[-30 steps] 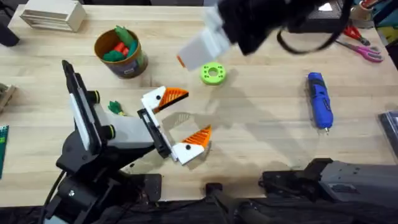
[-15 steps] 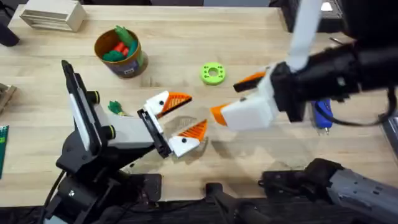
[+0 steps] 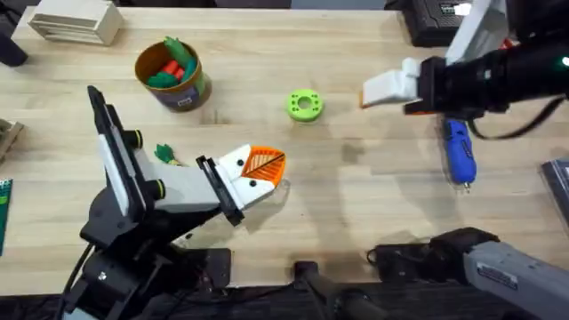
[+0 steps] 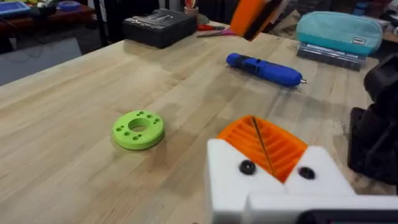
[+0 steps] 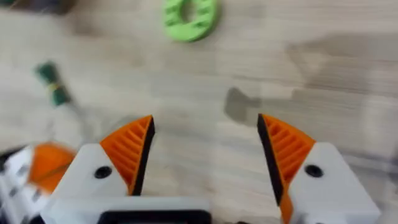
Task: Pick up the gripper from the table and insert it into the empty holder that is missing its gripper. Then pick up a screw, insert it into the mounting hole, and use the screwdriver to tighten it. Finally, clean up the table by picking up the vegetable and placing it into the bucket.
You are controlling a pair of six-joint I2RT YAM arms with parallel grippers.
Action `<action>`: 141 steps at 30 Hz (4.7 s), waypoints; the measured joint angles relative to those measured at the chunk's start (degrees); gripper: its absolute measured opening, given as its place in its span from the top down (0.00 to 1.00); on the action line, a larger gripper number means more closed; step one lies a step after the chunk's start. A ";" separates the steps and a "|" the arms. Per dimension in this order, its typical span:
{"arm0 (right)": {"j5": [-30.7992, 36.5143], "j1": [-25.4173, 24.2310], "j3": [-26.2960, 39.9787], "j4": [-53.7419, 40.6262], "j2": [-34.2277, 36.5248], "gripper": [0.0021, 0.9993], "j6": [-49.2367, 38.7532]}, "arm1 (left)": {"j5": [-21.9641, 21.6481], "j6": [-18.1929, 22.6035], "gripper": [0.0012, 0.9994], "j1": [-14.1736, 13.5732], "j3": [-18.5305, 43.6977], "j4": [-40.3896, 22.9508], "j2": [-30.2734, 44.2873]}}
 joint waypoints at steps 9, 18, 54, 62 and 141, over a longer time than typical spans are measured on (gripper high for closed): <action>20.40 -18.79 0.00 1.88 11.94 0.05 -8.54 | 0.00 0.00 0.99 0.00 0.00 -0.01 0.00; 21.93 -30.28 -0.07 6.52 19.90 0.04 -29.43 | 0.00 0.00 0.99 0.00 0.00 0.00 0.00; 12.32 -36.94 1.02 17.70 24.29 0.97 -41.50 | -0.02 0.00 1.00 0.00 0.00 0.00 0.00; 9.50 -36.97 -0.53 17.91 5.17 0.97 -36.77 | -0.02 0.00 1.00 0.00 0.00 -0.02 0.00; -14.46 36.00 -23.74 96.52 -3.12 0.97 -9.06 | -0.02 0.00 1.00 0.00 0.00 -0.02 0.00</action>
